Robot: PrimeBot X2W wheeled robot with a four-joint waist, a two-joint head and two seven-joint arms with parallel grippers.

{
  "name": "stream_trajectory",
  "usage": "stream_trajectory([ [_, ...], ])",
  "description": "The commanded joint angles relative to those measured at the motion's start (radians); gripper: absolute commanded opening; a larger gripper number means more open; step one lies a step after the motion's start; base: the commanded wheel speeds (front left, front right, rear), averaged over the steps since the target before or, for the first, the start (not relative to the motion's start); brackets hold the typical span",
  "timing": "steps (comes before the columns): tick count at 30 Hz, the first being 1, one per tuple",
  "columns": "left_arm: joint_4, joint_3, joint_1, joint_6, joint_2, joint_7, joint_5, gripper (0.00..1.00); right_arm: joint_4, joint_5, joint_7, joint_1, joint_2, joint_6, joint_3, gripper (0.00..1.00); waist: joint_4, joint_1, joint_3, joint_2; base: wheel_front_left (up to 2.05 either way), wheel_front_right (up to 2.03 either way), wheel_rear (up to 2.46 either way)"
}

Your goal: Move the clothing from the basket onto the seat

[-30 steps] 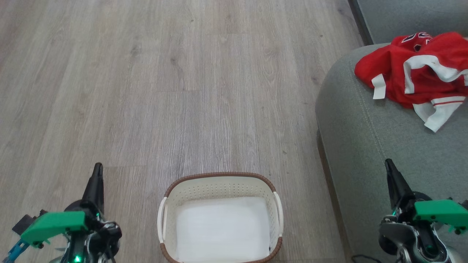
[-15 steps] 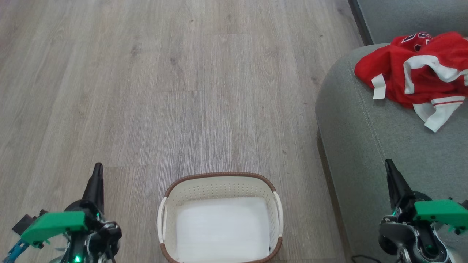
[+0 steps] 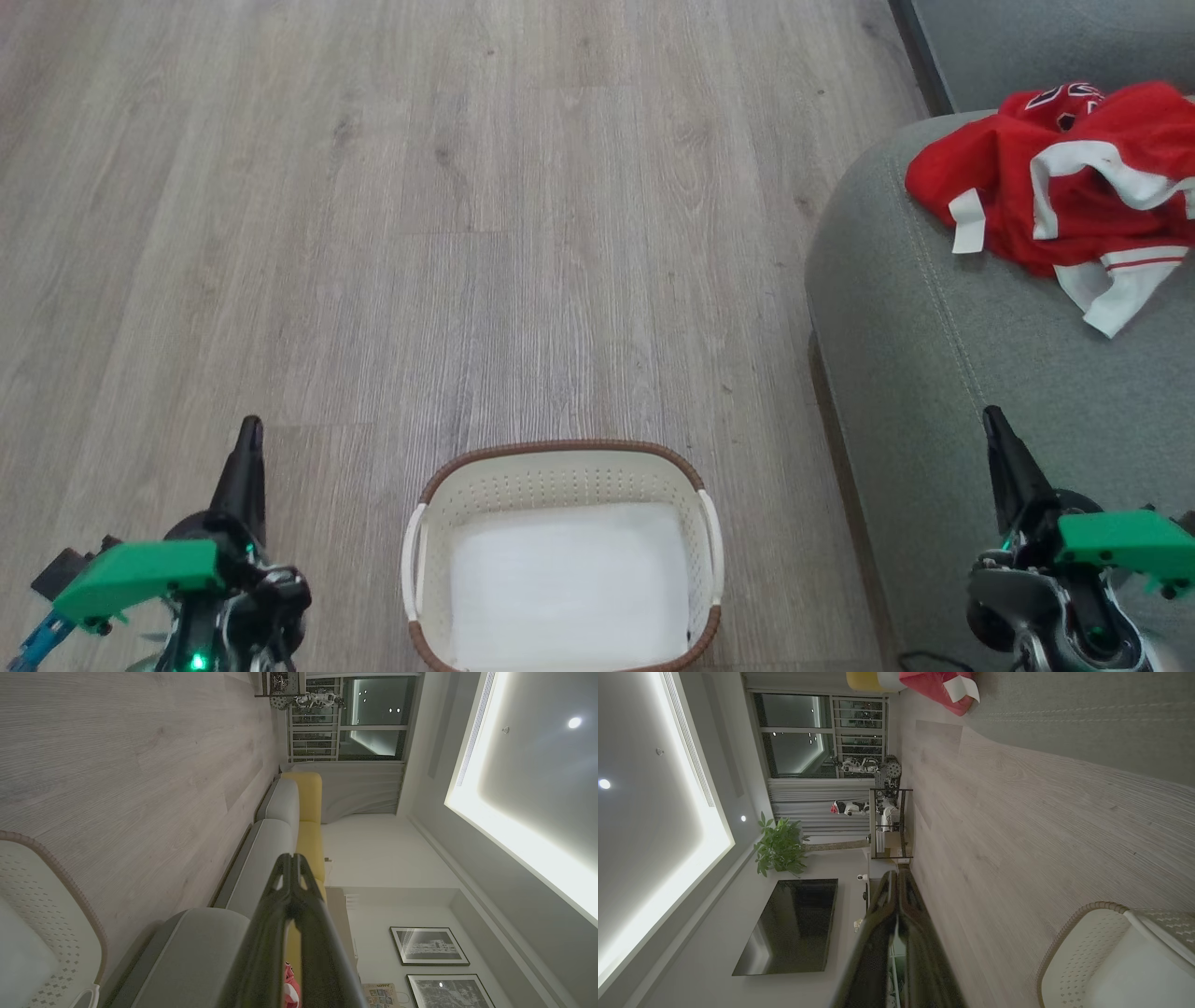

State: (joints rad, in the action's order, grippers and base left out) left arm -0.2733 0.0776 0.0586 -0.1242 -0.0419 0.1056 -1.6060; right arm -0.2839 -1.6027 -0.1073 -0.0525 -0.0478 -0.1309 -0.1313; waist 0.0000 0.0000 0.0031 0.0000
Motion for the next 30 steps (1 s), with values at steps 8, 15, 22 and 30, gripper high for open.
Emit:
stream_trajectory([
  [8,0.028,0.036,0.049,-0.007,-0.008,0.008,-0.003,0.0,0.039,-0.006,-0.006,-0.055,-0.002,0.0,0.018,0.0,0.0,0.0,0.0,0.0,0.0,0.0,0.0],
  [15,0.028,0.036,0.049,-0.007,-0.008,0.008,-0.003,0.0,0.039,-0.006,-0.006,-0.055,-0.002,0.0,0.018,0.0,0.0,0.0,0.0,0.0,0.0,0.0,0.0],
  [22,0.028,0.036,0.049,-0.007,-0.008,0.008,-0.003,0.0,0.039,-0.006,-0.006,-0.055,-0.002,0.0,0.018,0.0,0.0,0.0,0.0,0.0,0.0,0.0,0.0],
  [30,0.028,0.036,0.049,-0.007,-0.008,0.008,-0.003,0.0,0.039,-0.006,-0.006,-0.055,-0.002,0.0,0.018,0.0,0.0,0.0,0.0,0.0,0.0,0.0,0.0],
])
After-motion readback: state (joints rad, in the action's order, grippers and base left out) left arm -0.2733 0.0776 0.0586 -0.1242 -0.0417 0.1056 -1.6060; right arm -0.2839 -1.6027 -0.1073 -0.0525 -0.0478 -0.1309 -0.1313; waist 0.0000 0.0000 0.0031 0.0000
